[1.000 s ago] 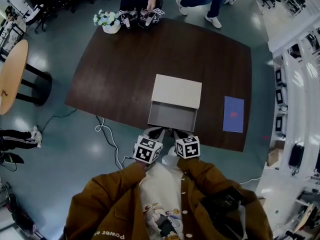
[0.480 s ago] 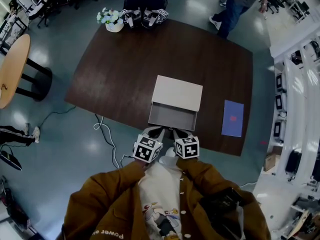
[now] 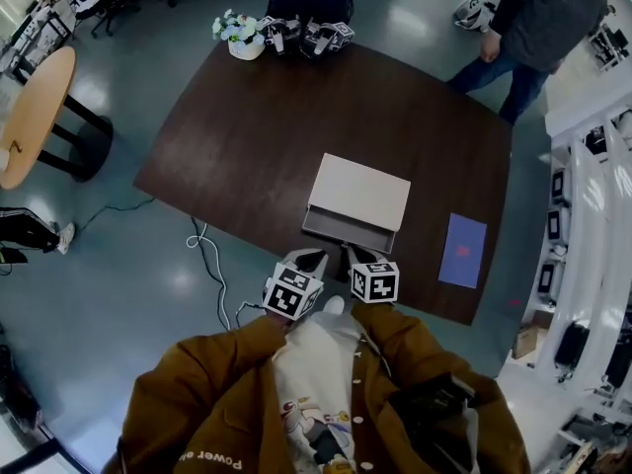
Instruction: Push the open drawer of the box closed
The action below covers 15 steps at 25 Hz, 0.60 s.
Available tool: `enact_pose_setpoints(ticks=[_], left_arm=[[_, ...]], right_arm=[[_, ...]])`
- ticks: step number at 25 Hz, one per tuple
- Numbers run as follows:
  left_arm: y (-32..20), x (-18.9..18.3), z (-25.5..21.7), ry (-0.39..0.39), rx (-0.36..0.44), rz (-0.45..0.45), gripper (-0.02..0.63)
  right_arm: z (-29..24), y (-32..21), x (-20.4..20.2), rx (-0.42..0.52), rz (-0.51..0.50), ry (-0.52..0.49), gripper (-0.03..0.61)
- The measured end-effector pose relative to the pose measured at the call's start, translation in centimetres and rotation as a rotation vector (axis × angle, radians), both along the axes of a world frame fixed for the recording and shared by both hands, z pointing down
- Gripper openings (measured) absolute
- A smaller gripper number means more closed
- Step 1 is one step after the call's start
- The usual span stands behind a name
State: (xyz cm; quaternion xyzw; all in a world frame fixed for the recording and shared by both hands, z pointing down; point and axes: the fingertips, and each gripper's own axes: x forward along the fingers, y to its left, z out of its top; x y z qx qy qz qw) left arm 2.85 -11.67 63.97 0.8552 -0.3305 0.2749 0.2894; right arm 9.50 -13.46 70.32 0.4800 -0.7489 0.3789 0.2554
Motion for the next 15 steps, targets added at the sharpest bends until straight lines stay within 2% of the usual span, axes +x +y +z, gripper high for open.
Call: enact_pose_setpoints(ticks=[15], left_arm=[[-1.3, -0.1, 0.4, -0.006, -0.007, -0.038, 0.005]], right_arm=[[0.1, -3.4, 0.9, 0.015, 0.007, -0.020, 0.006]])
